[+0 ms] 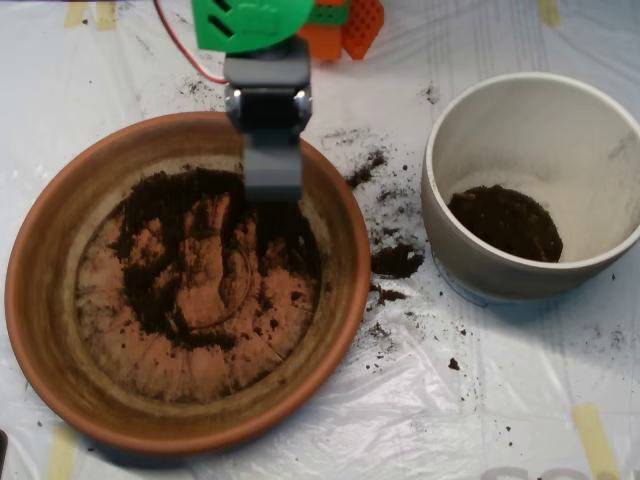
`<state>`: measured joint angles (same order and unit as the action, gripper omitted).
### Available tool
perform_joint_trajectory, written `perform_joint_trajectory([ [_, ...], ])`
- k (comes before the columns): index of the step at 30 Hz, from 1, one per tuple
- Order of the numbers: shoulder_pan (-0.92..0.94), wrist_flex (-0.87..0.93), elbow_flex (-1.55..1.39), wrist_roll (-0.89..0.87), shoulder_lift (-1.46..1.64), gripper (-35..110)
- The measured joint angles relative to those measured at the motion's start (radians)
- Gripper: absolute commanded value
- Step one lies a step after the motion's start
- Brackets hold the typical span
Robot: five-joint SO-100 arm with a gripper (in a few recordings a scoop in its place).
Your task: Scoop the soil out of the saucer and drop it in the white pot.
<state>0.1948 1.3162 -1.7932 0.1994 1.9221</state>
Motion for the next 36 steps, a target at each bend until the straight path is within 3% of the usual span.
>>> perform_joint_trajectory([
  [18, -0.399, 0.232, 0.356, -0.117, 0.06, 0],
  [28, -0.58, 0.267, 0.643, -0.156, -0.236, 0],
  [30, -0.58, 0.313, 0.767, -0.169, -0.344, 4],
  [34, -0.592, 0.405, 0.956, -0.187, -0.518, 28],
  [36, -0.609, 0.428, 0.985, -0.187, -0.546, 28],
])
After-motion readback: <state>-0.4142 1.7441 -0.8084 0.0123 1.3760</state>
